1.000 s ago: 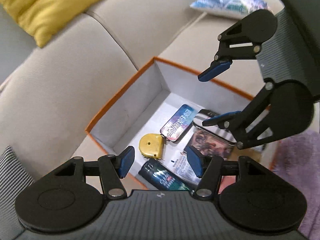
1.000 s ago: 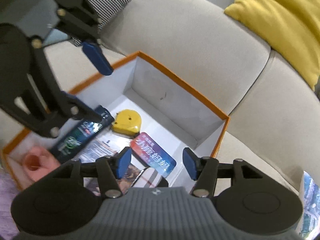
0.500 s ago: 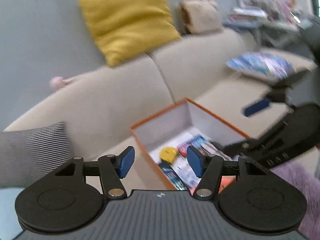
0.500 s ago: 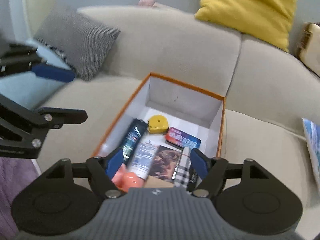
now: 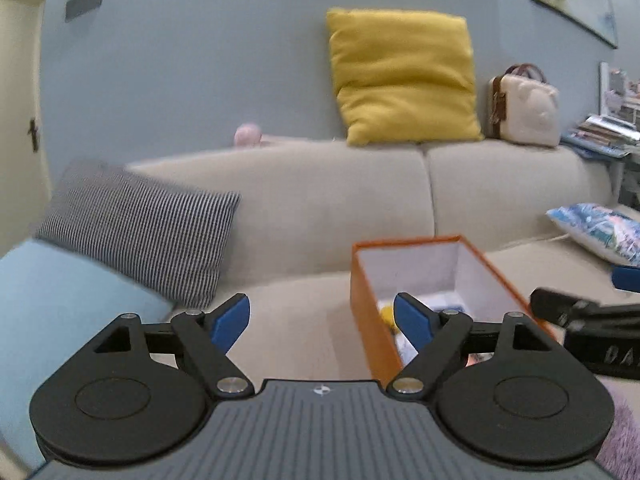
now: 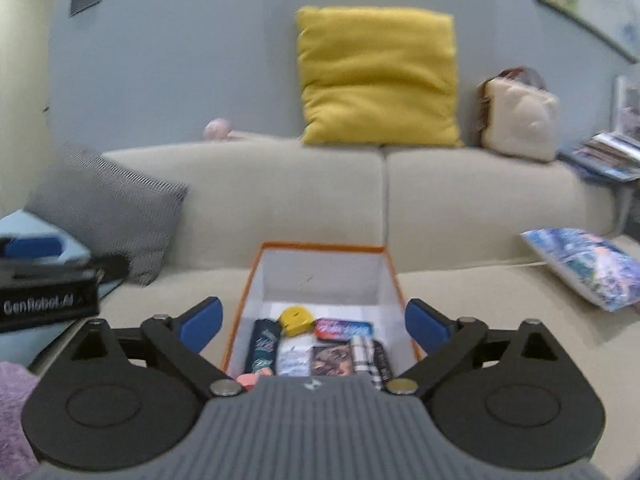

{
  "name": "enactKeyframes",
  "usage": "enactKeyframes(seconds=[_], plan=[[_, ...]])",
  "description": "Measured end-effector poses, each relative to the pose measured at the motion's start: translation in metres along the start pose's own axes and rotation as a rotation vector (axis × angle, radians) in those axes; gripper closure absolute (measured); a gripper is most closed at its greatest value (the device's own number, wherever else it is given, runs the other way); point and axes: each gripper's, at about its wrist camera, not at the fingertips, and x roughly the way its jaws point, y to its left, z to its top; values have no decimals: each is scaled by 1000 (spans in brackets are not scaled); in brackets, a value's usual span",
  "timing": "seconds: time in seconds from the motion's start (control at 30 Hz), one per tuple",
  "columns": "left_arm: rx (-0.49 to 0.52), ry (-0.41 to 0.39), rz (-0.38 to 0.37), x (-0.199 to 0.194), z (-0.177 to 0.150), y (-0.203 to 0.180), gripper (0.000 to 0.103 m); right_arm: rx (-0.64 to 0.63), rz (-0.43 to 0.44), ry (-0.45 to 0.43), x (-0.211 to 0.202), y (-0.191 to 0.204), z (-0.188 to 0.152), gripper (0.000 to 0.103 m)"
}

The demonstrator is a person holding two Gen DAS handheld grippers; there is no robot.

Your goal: Organize rigid objects

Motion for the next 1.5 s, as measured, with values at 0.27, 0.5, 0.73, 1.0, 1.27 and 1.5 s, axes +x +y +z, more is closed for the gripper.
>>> enactKeyframes(seconds=[0.27, 0.5, 0.73, 1.0, 1.27, 1.5], plan=[[-14, 73, -12, 5, -28, -6, 7, 79, -53, 24, -1, 0, -30, 3], [-26, 101, -30, 11, -46, -7, 7, 55, -71, 46, 3, 4, -46, 2], [-24, 115, -27, 15, -55, -5, 7, 53, -68, 106, 18, 7, -53, 2], [-33, 131, -29, 20, -57, -2, 7, 48, -62, 152, 29, 8, -59, 2], [-40, 132, -23, 20, -56, 1, 7, 41, -54, 164, 31, 9, -60, 2], [-33, 132, -22, 20, -56, 1, 7, 37, -49, 160, 31, 9, -60, 2]])
